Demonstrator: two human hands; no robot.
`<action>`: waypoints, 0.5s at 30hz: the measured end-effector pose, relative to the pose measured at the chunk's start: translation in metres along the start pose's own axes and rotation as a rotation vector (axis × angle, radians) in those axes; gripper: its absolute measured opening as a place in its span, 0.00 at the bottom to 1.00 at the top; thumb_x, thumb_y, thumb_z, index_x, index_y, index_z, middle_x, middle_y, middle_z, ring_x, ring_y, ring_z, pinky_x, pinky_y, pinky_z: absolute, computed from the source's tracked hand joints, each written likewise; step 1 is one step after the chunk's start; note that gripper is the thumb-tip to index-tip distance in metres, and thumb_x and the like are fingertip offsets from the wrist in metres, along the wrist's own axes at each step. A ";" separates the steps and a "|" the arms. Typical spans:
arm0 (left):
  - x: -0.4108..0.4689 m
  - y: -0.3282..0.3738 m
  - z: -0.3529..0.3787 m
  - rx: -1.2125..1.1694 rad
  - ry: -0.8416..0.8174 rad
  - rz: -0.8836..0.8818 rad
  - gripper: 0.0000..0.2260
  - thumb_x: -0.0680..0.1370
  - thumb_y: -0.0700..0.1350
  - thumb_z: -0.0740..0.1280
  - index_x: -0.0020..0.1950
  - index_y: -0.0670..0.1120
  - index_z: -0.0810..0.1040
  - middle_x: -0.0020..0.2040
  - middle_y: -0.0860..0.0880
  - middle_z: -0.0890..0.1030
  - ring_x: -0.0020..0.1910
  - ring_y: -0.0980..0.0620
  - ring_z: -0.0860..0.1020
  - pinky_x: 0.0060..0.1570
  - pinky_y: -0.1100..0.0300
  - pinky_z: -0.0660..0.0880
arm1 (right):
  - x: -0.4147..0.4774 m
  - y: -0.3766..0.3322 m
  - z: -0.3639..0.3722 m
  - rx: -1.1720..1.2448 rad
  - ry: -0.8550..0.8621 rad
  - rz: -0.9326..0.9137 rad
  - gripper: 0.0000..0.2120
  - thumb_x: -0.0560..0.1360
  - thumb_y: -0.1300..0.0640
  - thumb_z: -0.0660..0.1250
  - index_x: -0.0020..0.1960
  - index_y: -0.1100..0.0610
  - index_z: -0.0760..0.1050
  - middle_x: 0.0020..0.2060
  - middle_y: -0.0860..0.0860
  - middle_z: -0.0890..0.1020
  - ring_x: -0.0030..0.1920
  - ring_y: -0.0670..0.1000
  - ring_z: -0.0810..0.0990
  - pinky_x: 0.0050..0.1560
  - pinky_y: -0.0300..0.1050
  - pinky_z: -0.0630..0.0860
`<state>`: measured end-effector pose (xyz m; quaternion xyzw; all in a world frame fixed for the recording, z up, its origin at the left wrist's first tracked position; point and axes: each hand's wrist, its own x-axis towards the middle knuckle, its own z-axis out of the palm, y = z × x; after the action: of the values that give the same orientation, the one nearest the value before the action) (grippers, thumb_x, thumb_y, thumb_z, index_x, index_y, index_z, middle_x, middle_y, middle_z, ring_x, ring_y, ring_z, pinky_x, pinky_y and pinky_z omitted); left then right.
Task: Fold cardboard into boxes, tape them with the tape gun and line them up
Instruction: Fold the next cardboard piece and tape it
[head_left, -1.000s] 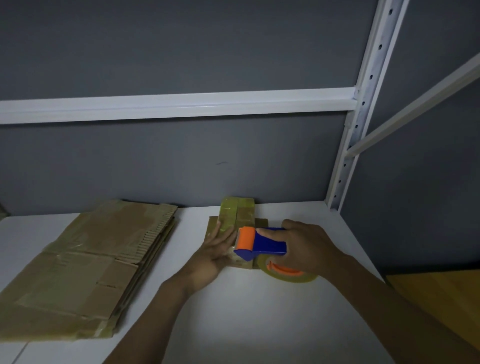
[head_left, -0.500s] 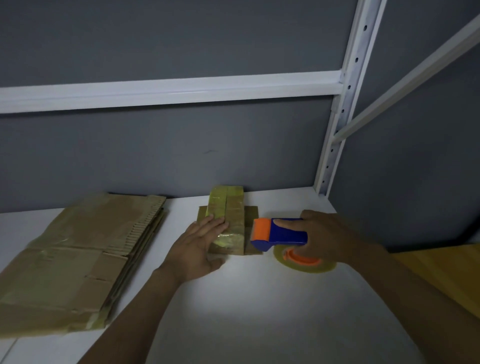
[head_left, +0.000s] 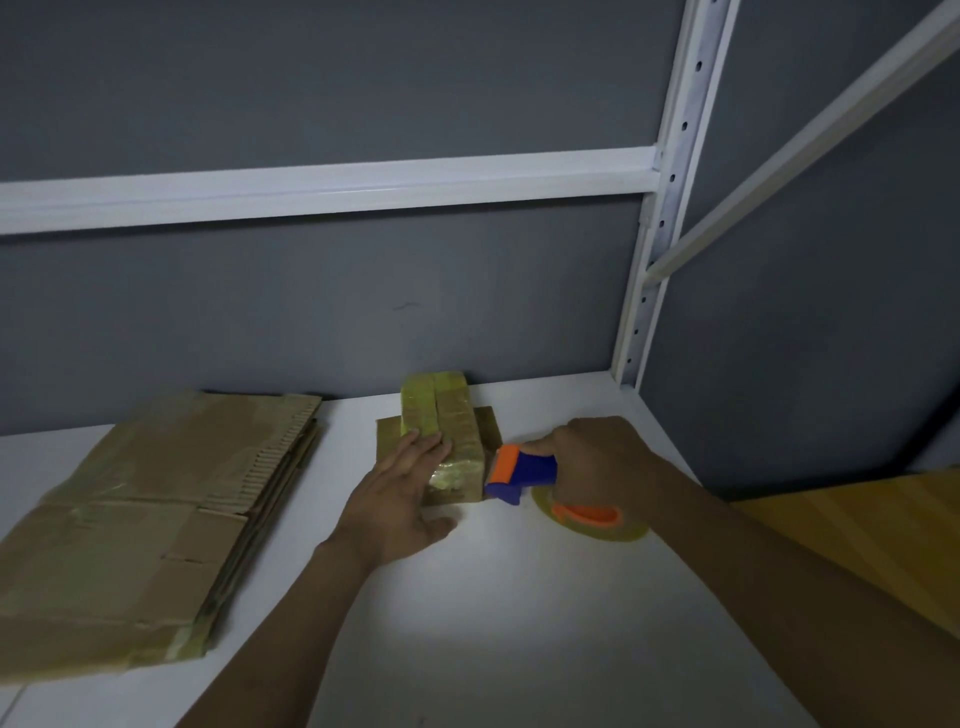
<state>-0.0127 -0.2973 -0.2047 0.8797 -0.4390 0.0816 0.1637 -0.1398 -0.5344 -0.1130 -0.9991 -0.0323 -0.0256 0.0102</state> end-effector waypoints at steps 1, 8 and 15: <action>0.001 0.003 0.000 0.001 -0.010 -0.007 0.43 0.66 0.68 0.60 0.78 0.51 0.58 0.77 0.56 0.59 0.77 0.53 0.51 0.69 0.56 0.58 | 0.000 0.000 -0.002 0.031 -0.006 0.014 0.19 0.75 0.47 0.67 0.64 0.50 0.74 0.50 0.50 0.82 0.48 0.49 0.78 0.45 0.37 0.68; 0.004 0.012 -0.003 0.002 -0.072 -0.044 0.46 0.65 0.69 0.62 0.79 0.49 0.55 0.78 0.53 0.56 0.75 0.58 0.44 0.69 0.62 0.50 | 0.012 -0.001 -0.005 0.061 -0.130 0.252 0.14 0.69 0.45 0.68 0.49 0.53 0.75 0.39 0.51 0.78 0.39 0.51 0.77 0.39 0.41 0.70; 0.018 0.015 -0.021 0.014 0.000 -0.055 0.48 0.66 0.80 0.43 0.72 0.51 0.71 0.70 0.51 0.72 0.69 0.47 0.68 0.68 0.57 0.60 | -0.022 0.042 -0.006 0.740 -0.125 0.447 0.24 0.68 0.52 0.75 0.63 0.48 0.75 0.52 0.49 0.82 0.48 0.48 0.79 0.47 0.40 0.76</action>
<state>-0.0144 -0.3116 -0.1764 0.8925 -0.4143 0.0801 0.1596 -0.1595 -0.5778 -0.1088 -0.9101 0.1773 0.0511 0.3709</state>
